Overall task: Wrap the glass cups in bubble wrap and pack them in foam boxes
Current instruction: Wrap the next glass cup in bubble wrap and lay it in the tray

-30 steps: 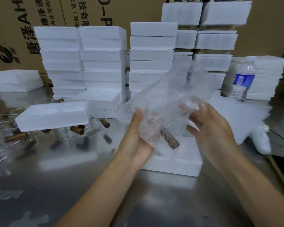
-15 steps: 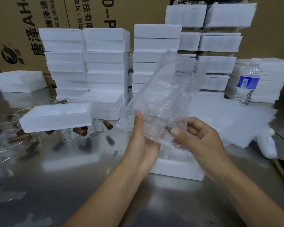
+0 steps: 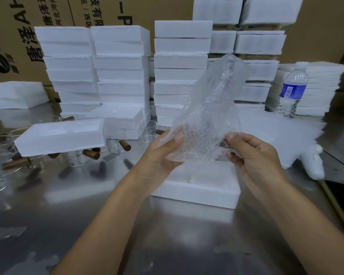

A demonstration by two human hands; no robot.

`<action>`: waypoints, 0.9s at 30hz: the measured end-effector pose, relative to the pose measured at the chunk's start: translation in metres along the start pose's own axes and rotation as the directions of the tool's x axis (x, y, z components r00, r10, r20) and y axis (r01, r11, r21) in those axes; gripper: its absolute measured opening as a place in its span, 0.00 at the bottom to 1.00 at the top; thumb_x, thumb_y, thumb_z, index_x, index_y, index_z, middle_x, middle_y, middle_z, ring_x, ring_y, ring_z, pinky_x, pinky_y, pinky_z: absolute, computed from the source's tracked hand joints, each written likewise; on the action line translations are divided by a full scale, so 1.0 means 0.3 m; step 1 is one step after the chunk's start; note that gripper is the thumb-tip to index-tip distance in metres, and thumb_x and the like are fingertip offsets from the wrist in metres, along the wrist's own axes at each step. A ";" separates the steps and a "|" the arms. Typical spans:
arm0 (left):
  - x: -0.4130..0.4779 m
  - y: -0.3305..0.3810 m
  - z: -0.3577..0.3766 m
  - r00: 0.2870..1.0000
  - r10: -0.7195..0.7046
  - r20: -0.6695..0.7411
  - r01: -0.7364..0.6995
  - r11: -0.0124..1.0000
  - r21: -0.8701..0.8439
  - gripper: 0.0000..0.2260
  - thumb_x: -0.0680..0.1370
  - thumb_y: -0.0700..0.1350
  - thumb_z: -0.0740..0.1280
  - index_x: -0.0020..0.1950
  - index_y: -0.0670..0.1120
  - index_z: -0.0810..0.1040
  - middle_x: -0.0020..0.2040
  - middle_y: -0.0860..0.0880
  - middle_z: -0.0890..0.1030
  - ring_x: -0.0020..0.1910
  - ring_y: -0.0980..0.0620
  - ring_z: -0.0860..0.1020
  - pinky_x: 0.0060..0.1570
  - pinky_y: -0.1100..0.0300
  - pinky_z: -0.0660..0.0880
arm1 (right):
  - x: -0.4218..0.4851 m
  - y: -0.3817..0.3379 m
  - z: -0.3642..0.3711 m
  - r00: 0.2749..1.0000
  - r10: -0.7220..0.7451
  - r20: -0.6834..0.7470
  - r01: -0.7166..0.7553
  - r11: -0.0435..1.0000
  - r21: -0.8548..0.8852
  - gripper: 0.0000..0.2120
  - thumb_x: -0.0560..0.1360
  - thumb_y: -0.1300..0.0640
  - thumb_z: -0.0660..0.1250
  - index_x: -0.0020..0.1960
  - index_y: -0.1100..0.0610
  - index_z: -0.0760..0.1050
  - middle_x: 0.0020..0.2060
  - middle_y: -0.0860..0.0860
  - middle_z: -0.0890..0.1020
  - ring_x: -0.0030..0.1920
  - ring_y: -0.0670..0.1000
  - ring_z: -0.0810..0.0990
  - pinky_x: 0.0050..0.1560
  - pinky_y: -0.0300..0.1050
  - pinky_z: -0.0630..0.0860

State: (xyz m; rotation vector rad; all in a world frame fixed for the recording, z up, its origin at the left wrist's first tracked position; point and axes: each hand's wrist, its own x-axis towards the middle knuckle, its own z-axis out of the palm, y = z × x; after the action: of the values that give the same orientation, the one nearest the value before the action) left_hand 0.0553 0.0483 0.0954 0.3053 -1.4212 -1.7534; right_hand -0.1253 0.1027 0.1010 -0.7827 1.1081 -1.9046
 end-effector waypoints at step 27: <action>-0.029 -0.032 0.046 0.981 0.178 -0.075 -0.122 0.872 0.474 0.17 0.66 0.54 0.74 0.52 0.53 0.76 0.50 0.54 0.82 0.53 0.55 0.80 0.52 0.63 0.76 | -0.048 -0.014 0.014 0.941 -0.244 0.234 0.311 0.895 -0.320 0.09 0.75 0.53 0.67 0.37 0.50 0.82 0.37 0.49 0.84 0.43 0.51 0.83 0.53 0.52 0.78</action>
State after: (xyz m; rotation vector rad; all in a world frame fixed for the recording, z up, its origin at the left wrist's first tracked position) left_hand 0.0475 0.0640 0.0888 0.5285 -1.7224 -1.2278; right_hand -0.1160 0.1147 0.1049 -1.3604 1.2907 -1.8316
